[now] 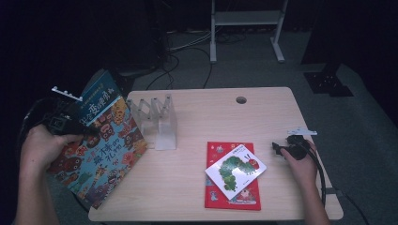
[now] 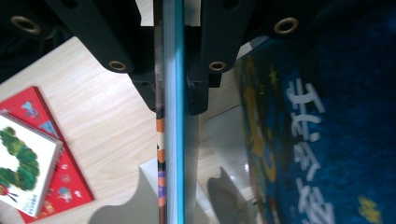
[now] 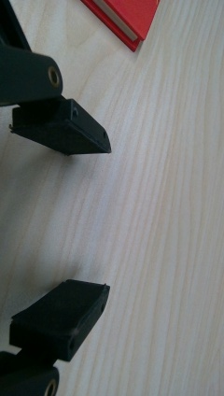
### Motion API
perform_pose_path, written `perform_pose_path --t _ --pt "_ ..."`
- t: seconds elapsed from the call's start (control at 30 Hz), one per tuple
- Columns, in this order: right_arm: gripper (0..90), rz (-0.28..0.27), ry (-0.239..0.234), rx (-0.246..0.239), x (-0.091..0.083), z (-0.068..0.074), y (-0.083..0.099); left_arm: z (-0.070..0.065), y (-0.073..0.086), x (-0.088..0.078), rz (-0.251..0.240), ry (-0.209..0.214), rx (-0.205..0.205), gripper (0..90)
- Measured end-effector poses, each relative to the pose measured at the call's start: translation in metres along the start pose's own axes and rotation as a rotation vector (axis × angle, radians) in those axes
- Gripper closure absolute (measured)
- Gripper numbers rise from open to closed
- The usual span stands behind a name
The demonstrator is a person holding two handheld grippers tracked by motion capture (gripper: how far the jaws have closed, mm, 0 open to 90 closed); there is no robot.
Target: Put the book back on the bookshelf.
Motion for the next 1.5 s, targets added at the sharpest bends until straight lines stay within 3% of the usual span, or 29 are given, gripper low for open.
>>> perform_pose_path --t 0.07,0.2,0.53,0.73,1.5 --pt "25.5 0.0 0.0 0.0 0.0 0.0 0.0 0.003 -0.001 0.003 0.013 -0.021 -0.014 80.1" --pt "25.6 0.0 0.0 0.0 0.0 0.0 0.0 0.005 -0.003 0.006 0.012 -0.023 -0.029 79.9" --pt "25.6 0.0 0.0 0.001 0.0 0.0 0.0 0.006 0.003 0.0 0.016 -0.011 -0.024 80.1" --pt "25.6 0.0 0.001 0.001 0.0 0.0 0.0 0.008 0.004 -0.001 0.016 -0.03 -0.036 80.1" --pt "25.6 0.001 0.001 0.0 0.0 0.0 0.0 -0.001 -0.037 0.024 -0.06 -0.186 -0.152 80.1"
Point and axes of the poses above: each handheld gripper's, and its own axes: x roughly forward along the jaws, y roughly out of its underside, z roughly to its left, the point moved 1 cm from there along x, roughly forward along the jaws, and after that the axes turned 12 degrees about -y, right-handed, at the moved point
